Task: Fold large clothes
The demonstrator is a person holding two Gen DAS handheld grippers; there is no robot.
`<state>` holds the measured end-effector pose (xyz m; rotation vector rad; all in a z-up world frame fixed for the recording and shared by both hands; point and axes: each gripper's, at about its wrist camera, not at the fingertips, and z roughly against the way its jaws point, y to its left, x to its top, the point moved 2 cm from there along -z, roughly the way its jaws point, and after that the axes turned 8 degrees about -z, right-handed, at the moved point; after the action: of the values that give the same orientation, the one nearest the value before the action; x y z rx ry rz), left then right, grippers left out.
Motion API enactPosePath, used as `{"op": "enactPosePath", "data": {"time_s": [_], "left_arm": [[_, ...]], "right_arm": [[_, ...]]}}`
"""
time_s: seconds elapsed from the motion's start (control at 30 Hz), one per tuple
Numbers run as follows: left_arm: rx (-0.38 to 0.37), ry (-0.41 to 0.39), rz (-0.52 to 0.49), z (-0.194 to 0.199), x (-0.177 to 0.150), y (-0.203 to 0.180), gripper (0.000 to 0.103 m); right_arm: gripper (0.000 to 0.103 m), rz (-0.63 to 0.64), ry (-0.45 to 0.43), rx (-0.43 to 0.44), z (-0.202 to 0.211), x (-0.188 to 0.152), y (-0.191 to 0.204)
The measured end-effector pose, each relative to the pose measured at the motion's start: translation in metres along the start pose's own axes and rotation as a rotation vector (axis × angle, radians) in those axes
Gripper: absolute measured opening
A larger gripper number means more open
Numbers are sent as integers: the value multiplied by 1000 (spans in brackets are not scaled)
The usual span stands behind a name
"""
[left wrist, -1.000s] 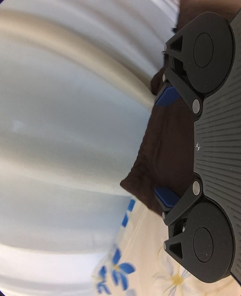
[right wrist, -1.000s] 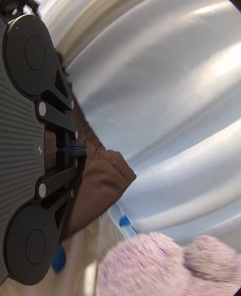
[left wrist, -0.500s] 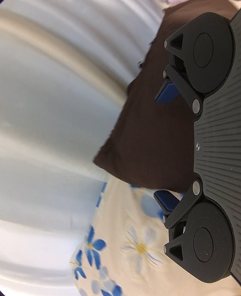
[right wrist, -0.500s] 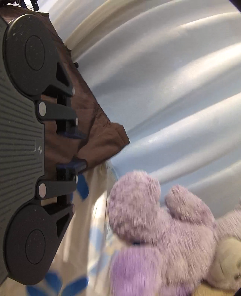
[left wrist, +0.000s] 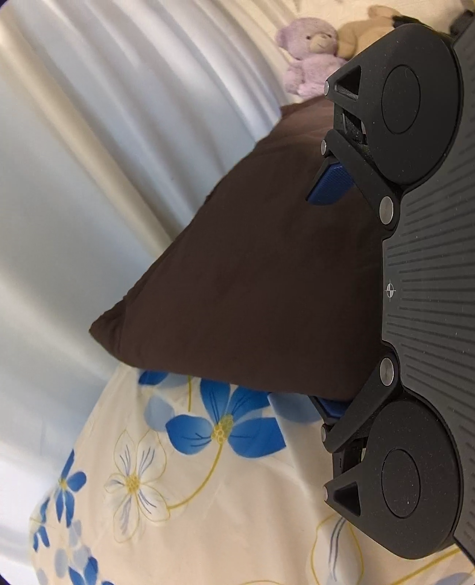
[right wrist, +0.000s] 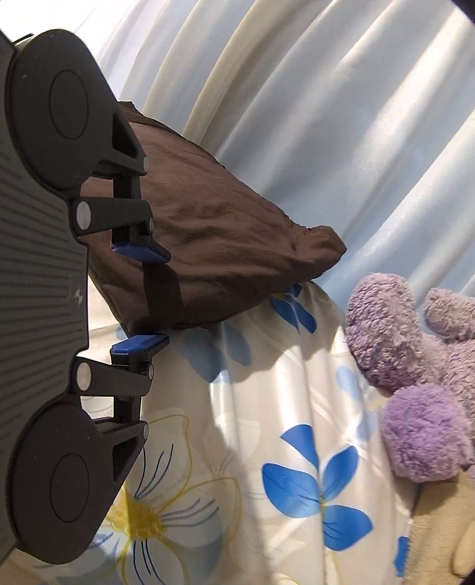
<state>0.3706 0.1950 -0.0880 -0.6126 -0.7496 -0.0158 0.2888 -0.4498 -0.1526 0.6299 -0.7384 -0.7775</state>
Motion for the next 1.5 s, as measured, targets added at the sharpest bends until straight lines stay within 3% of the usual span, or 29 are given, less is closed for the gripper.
{"op": "enactPosePath", "data": {"time_s": [0.07,0.13,0.23,0.47,0.6,0.7,0.87,1.07,1.37,1.5], "left_arm": [[18,9,-2,1,1,0,94],[37,7,15,3,2,3,84],[40,6,36,4,1,8,75],[76,14,-7,-6,5,-1,72],[87,2,16,4,10,-5,44],[73,-26,-26,20,22,-20,38],[60,-83,-64,48,40,-54,33],[13,-110,-53,94,38,-73,31],[-22,-98,26,169,-28,-76,30],[51,-77,70,180,-61,-60,26]], "right_arm": [[41,-25,-4,23,-4,2,-1],[31,-37,-6,40,-4,2,-1],[29,-3,2,68,-1,2,1],[43,-8,52,75,-17,4,4],[28,18,20,24,-16,-2,15],[22,87,-28,25,-3,-6,39],[17,172,-73,103,29,-3,89],[14,237,-51,201,70,-8,126],[14,234,-34,190,141,-50,98],[15,169,-17,157,159,-71,70]]}}
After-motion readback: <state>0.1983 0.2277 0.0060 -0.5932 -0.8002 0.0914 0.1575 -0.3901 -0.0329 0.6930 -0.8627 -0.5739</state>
